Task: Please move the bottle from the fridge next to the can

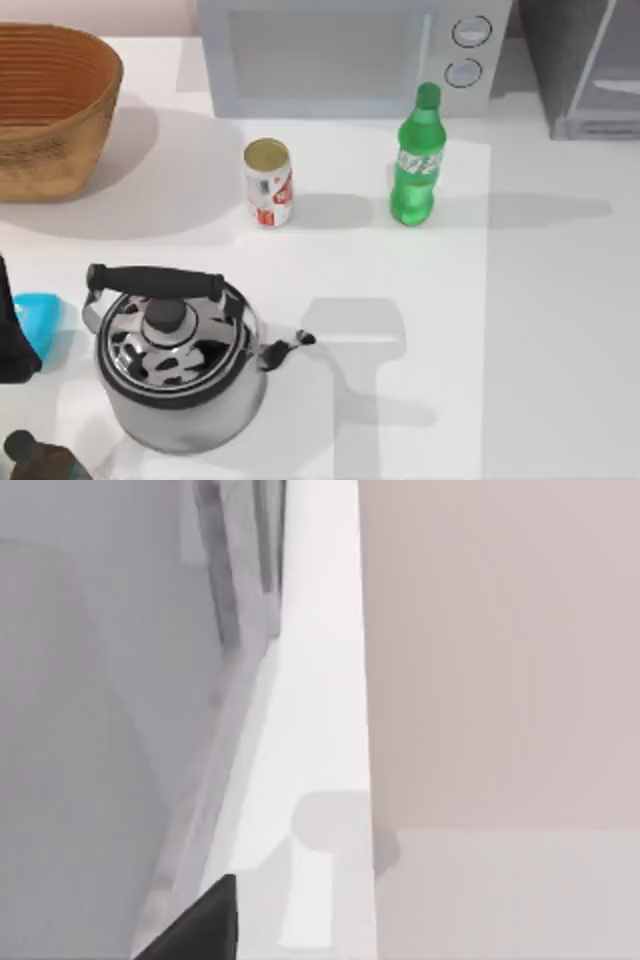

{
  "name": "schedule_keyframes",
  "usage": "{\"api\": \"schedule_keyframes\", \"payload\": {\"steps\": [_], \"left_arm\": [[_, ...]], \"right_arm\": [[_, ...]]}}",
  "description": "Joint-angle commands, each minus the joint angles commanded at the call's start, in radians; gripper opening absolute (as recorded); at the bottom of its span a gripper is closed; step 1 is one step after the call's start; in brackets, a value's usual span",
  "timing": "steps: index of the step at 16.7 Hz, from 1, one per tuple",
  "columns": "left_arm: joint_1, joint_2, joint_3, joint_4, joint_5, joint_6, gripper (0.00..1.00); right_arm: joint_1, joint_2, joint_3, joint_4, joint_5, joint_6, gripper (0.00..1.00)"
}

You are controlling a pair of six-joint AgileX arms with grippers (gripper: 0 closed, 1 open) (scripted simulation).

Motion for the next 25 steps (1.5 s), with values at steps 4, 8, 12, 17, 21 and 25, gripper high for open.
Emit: {"api": "schedule_keyframes", "payload": {"steps": [4, 8, 12, 17, 21, 25], "left_arm": [[0.000, 0.000, 0.000, 0.000, 0.000, 0.000, 1.00], [0.000, 0.000, 0.000, 0.000, 0.000, 0.000, 1.00], [0.000, 0.000, 0.000, 0.000, 0.000, 0.000, 1.00], [0.000, 0.000, 0.000, 0.000, 0.000, 0.000, 1.00], [0.000, 0.000, 0.000, 0.000, 0.000, 0.000, 1.00], [0.000, 0.000, 0.000, 0.000, 0.000, 0.000, 1.00]], "right_arm": [[0.016, 0.000, -0.001, 0.016, 0.004, 0.017, 1.00], [0.016, -0.009, -0.011, 0.026, 0.015, 0.025, 1.00], [0.163, -0.037, -0.053, 0.089, 0.143, 0.132, 1.00], [0.556, -0.106, -0.160, 0.211, 0.420, 0.365, 1.00], [0.823, -0.172, -0.251, 0.306, 0.637, 0.548, 1.00], [0.922, -0.209, -0.298, 0.352, 0.732, 0.636, 1.00]]}}
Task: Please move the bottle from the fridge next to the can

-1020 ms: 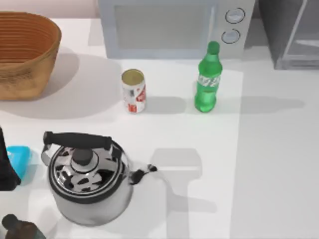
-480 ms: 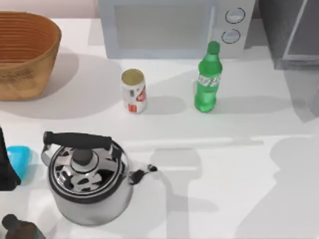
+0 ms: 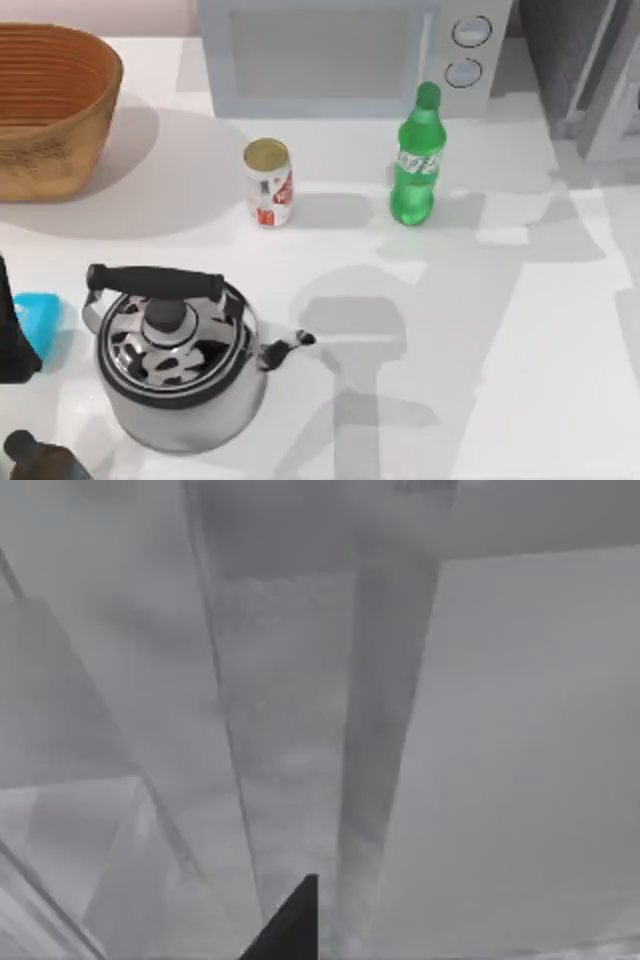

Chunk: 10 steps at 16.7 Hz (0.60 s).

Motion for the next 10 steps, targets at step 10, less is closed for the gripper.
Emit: {"api": "schedule_keyframes", "payload": {"steps": [10], "left_arm": [[0.000, 0.000, 0.000, 0.000, 0.000, 0.000, 1.00]], "right_arm": [[-0.016, 0.154, 0.172, -0.036, 0.010, -0.007, 1.00]]}}
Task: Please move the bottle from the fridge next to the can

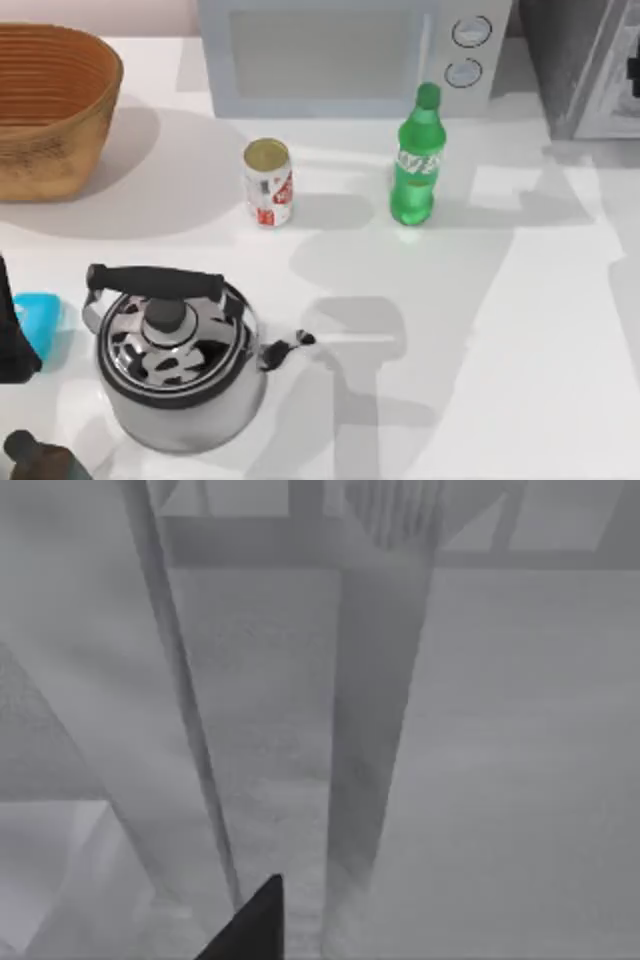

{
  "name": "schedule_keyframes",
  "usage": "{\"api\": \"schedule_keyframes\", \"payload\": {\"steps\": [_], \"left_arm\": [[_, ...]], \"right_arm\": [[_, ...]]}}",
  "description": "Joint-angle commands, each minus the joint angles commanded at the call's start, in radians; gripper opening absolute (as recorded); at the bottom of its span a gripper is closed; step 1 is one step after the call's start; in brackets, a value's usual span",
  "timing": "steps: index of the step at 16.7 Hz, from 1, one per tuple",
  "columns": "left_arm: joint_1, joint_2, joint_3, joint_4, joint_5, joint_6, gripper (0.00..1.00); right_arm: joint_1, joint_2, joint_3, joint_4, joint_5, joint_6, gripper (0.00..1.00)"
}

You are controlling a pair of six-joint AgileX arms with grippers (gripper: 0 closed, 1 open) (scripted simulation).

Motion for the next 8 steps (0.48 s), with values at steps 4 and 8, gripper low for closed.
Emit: {"api": "schedule_keyframes", "payload": {"steps": [4, 8], "left_arm": [[0.000, 0.000, 0.000, 0.000, 0.000, 0.000, 1.00], [0.000, 0.000, 0.000, 0.000, 0.000, 0.000, 1.00]], "right_arm": [[0.001, 0.154, 0.212, -0.042, 0.001, 0.003, 1.00], [0.001, 0.211, 0.276, -0.058, 0.002, 0.005, 1.00]]}}
